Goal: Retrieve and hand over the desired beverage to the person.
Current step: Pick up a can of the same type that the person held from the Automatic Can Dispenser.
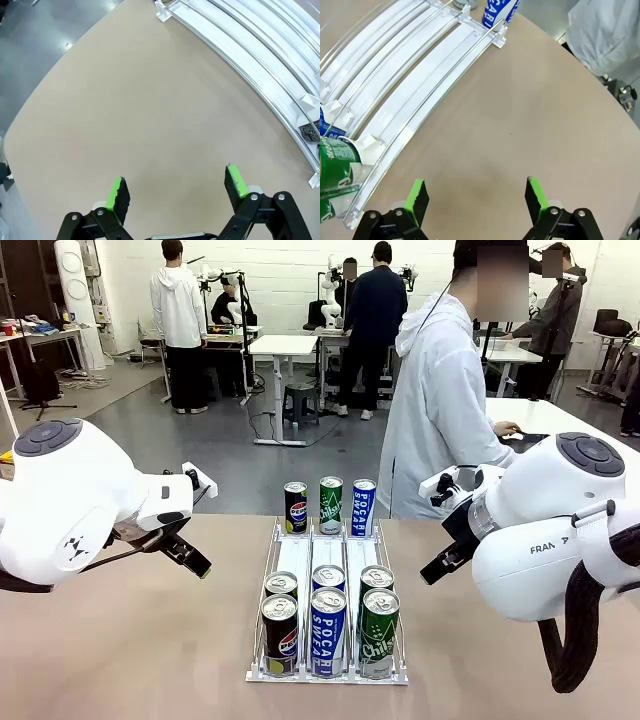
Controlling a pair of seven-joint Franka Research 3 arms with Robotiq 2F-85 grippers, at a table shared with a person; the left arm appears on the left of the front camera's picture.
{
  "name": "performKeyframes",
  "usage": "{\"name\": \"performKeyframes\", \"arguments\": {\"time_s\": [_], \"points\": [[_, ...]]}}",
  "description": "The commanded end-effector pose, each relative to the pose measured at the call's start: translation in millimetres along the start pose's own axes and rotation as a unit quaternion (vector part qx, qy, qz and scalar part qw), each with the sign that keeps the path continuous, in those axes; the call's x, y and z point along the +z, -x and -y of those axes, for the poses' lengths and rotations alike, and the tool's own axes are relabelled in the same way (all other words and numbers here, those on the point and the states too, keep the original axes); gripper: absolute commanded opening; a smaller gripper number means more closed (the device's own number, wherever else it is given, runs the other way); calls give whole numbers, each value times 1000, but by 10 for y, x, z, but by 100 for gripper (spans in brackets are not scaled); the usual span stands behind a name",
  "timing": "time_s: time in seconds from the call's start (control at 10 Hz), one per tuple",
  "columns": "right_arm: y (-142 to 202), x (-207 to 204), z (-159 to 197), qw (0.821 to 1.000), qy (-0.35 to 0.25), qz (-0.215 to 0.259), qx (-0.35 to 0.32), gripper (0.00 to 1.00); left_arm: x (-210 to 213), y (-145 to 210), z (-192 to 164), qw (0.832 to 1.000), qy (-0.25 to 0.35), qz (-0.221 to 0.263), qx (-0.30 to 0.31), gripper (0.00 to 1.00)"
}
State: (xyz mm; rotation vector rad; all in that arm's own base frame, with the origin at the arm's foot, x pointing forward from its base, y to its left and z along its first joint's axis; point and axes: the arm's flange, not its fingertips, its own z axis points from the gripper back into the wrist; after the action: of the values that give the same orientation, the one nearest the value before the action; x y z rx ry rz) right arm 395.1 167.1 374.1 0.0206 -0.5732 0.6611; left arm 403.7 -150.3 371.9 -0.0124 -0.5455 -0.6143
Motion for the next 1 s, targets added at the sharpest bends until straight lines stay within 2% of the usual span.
{"name": "performKeyframes", "arguments": {"time_s": [0.0, 0.9], "points": [[0, 0, 0, 1000, 0, 0, 0, 100, 0, 0, 1, 1000, 0, 0, 0, 100], [0, 0, 0, 1000, 0, 0, 0, 100, 0, 0, 1, 1000, 0, 0, 0, 100]]}}
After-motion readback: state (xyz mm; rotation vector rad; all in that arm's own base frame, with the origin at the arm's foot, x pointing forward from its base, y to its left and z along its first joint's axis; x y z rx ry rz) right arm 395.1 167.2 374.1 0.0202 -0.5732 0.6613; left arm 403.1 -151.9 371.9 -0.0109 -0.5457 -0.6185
